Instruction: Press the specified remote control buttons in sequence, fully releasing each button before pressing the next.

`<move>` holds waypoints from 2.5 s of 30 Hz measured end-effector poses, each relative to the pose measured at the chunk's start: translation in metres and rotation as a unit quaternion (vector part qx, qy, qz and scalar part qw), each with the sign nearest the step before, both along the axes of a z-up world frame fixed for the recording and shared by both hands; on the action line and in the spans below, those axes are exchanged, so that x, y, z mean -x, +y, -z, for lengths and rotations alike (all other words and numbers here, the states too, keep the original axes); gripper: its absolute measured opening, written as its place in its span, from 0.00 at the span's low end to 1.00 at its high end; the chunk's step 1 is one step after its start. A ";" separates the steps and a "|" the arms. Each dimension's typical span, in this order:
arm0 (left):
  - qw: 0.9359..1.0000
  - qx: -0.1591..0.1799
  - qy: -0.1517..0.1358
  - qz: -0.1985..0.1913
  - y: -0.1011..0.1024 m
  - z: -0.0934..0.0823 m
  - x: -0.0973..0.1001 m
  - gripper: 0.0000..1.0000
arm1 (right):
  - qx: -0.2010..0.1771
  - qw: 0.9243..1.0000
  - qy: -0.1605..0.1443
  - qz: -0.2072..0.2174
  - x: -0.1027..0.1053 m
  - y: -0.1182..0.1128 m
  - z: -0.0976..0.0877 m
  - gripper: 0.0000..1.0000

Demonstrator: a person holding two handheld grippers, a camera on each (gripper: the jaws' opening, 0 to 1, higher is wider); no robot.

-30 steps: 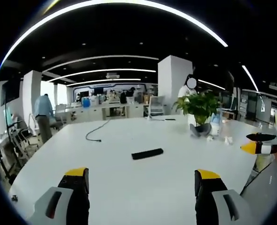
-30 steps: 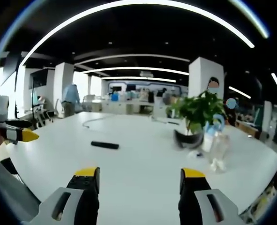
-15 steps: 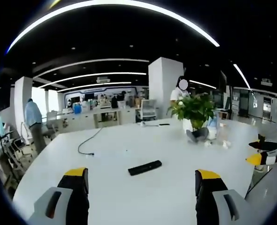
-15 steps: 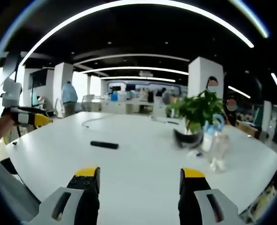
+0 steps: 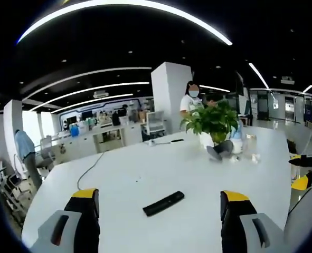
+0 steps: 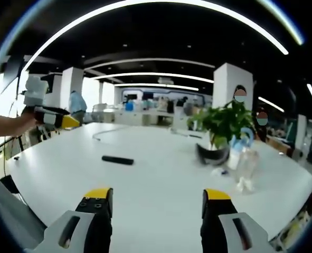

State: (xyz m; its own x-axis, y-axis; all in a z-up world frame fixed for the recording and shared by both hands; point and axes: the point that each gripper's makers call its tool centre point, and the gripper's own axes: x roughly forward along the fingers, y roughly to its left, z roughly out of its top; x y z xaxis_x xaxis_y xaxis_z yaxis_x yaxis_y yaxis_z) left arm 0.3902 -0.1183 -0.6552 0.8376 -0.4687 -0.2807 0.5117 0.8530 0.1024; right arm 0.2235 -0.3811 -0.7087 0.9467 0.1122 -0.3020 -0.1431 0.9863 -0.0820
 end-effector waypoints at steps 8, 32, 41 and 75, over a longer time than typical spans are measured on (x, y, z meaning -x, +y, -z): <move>0.998 -0.005 0.045 0.035 -0.010 0.020 -0.032 0.95 | 0.004 1.000 0.007 0.000 0.000 0.000 0.003 0.66; 0.941 -0.258 0.144 0.168 -0.041 0.121 -0.082 0.79 | 0.028 0.999 0.040 -0.009 -0.001 0.003 0.017 0.65; 0.899 -0.355 0.160 0.199 -0.037 0.152 -0.107 0.76 | 0.034 0.998 0.051 -0.014 -0.001 0.005 0.020 0.64; 0.789 -0.397 0.320 0.342 -0.033 0.206 -0.111 0.47 | 0.047 0.997 0.066 -0.017 -0.001 0.005 0.027 0.63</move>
